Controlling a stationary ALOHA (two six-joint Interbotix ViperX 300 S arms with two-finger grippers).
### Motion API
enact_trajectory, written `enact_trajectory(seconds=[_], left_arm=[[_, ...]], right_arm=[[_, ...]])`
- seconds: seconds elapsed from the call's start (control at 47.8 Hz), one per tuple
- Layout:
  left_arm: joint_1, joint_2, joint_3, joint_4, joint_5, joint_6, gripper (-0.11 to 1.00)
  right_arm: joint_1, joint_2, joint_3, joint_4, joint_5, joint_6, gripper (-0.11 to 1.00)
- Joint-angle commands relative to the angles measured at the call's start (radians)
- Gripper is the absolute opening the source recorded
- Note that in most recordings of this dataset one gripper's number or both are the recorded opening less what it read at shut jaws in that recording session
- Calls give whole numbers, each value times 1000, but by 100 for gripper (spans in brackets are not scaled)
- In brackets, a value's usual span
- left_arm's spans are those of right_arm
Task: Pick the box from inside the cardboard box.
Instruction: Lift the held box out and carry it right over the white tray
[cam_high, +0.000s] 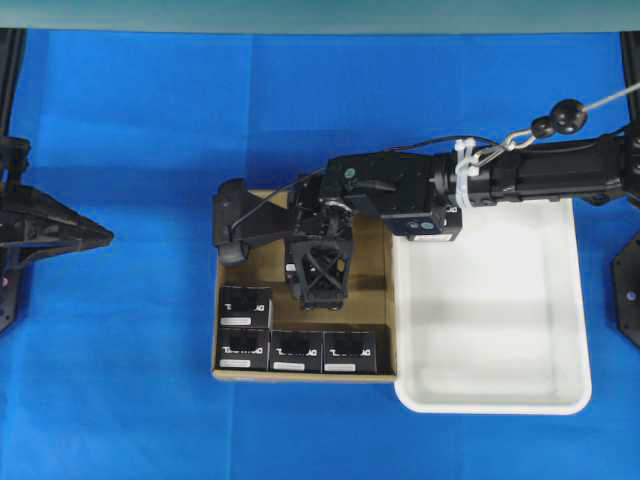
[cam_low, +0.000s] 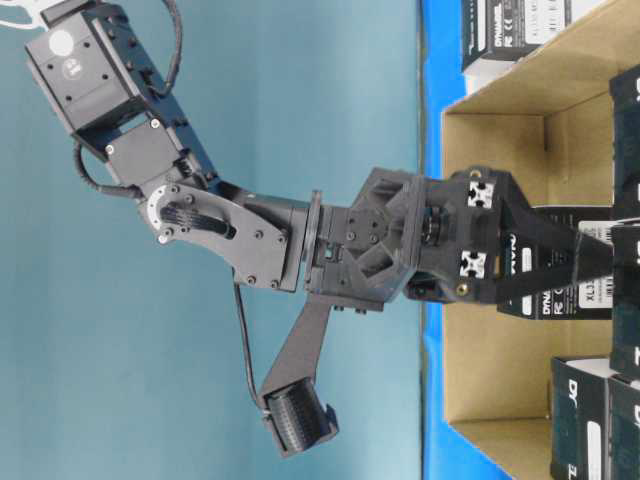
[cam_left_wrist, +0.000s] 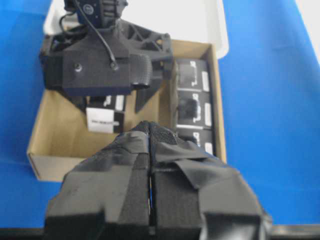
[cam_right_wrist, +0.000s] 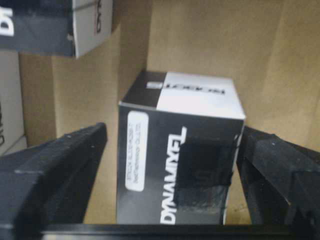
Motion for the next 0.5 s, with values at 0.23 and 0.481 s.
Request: enact_trajectory(seconds=[0.23, 0.481], left_arm=[[2, 5, -21, 3, -9, -3, -6], [2, 9, -21, 2, -12, -43, -6]], right_arm=[[8, -66, -14, 2, 52, 6, 61], [-40, -239, -17, 2, 196, 35, 61]])
